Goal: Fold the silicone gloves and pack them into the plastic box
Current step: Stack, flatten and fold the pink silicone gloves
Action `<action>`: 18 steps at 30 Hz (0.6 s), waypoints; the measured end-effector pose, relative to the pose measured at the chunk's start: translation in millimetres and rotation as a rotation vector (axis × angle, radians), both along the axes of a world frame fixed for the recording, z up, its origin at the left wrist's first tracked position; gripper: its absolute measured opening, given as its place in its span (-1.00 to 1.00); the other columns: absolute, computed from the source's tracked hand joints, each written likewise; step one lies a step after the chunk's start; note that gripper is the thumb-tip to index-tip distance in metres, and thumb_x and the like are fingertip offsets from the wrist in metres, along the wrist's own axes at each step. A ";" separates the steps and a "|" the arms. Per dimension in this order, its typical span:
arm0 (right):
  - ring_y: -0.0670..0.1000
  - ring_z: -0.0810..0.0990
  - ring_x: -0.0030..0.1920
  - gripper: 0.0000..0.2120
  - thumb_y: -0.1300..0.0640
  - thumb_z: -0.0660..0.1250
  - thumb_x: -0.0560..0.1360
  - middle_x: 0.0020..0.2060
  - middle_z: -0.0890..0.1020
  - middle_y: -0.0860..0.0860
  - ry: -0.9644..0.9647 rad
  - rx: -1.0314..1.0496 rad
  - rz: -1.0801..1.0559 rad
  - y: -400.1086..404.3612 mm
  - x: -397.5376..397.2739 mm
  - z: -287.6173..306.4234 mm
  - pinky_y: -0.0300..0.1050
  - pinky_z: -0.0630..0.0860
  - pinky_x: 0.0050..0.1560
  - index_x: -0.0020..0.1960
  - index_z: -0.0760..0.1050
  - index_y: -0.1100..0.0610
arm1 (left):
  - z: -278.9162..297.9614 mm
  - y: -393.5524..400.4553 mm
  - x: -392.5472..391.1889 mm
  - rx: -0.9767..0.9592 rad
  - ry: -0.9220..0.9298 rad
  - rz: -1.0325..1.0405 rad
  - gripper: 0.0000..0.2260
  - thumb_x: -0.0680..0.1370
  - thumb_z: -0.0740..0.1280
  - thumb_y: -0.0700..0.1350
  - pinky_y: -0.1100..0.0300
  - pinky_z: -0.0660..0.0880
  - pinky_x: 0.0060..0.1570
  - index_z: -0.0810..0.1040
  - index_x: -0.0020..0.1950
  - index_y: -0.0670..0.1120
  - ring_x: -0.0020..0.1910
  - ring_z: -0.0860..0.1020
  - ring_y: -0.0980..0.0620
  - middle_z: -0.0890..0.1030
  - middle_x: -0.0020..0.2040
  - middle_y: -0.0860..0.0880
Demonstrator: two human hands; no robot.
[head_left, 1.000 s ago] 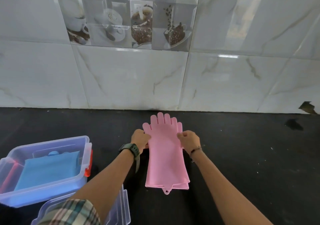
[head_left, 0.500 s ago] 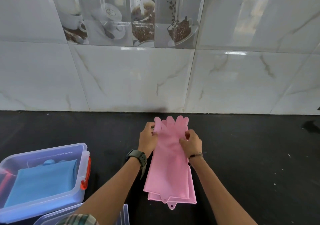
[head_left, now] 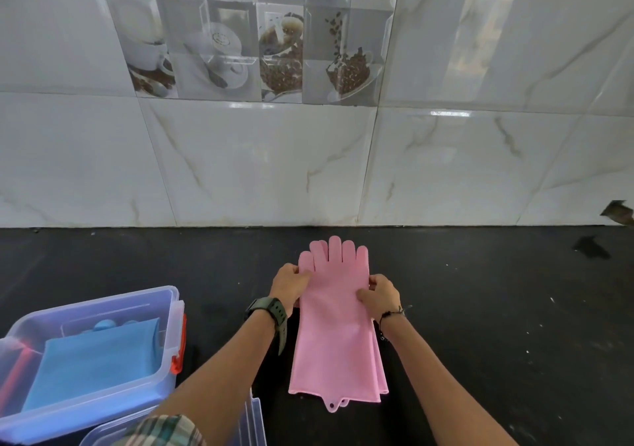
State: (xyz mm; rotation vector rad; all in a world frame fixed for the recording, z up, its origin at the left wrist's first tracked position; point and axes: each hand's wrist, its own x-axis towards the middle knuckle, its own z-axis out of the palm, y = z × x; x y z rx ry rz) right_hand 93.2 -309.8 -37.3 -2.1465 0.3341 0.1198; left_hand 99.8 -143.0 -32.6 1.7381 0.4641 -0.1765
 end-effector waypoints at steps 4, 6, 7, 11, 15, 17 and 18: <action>0.15 0.53 0.03 -0.67 0.33 0.22 0.43 0.08 0.56 0.18 0.036 -0.057 0.037 3.5 5.5 8.2 -0.06 0.48 0.01 0.19 0.42 0.26 | 17.7 2.7 25.2 0.040 -0.001 0.015 -0.89 0.50 0.24 -0.20 0.01 0.57 0.01 0.48 -0.18 -0.23 -0.12 0.51 -0.12 0.53 -0.09 -0.21; 0.12 0.50 -0.04 -0.64 0.36 0.18 0.44 0.04 0.55 0.16 0.030 -0.060 0.040 4.1 8.3 9.1 -0.10 0.47 -0.05 0.22 0.41 0.25 | 21.1 3.0 38.6 0.044 0.017 0.022 -0.78 0.50 0.26 -0.20 0.02 0.57 0.01 0.54 0.02 -0.33 -0.07 0.54 -0.14 0.59 -0.01 -0.25; 0.09 0.48 -0.07 -0.63 0.37 0.16 0.44 0.05 0.55 0.16 0.017 -0.058 0.044 3.8 9.6 9.6 -0.11 0.44 -0.08 0.24 0.40 0.23 | 21.4 2.9 44.6 0.050 0.031 0.004 -0.74 0.49 0.28 -0.20 0.04 0.55 -0.01 0.55 0.09 -0.34 -0.06 0.55 -0.15 0.59 0.00 -0.25; 0.04 0.46 -0.13 -0.56 0.41 0.11 0.43 0.01 0.55 0.12 -0.056 -0.046 0.083 2.0 12.8 8.9 -0.18 0.39 -0.15 0.27 0.39 0.19 | 22.1 -4.1 61.7 0.113 -0.007 -0.073 -0.92 0.49 0.33 -0.27 0.09 0.45 0.05 0.56 -0.03 -0.18 -0.01 0.52 -0.10 0.53 -0.02 -0.16; 0.07 0.50 -0.10 -0.59 0.43 0.11 0.40 -0.01 0.57 0.12 -0.056 0.003 0.052 -5.3 9.4 -1.4 -0.20 0.43 -0.15 0.20 0.44 0.22 | 14.7 -11.4 67.9 0.202 -0.149 -0.148 -0.61 0.49 0.25 -0.38 0.07 0.46 0.27 0.45 0.31 -0.17 0.22 0.50 -0.08 0.53 0.23 -0.13; 0.13 0.53 -0.04 -0.61 0.43 0.13 0.40 0.01 0.59 0.15 -0.071 0.020 0.030 -6.9 8.4 -5.5 -0.16 0.48 -0.09 0.19 0.45 0.23 | 7.5 -10.5 69.0 0.234 -0.200 -0.131 -0.60 0.49 0.22 -0.40 0.10 0.47 0.23 0.45 0.31 -0.17 0.19 0.52 -0.06 0.54 0.23 -0.14; 0.13 0.53 -0.05 -0.60 0.42 0.14 0.40 -0.02 0.59 0.13 -0.074 0.016 0.028 -6.7 9.2 -6.0 -0.17 0.48 -0.11 0.20 0.44 0.24 | 5.0 -9.7 70.5 0.249 -0.210 -0.122 -0.61 0.50 0.21 -0.40 0.13 0.48 0.20 0.46 0.29 -0.16 0.16 0.52 -0.03 0.55 0.22 -0.14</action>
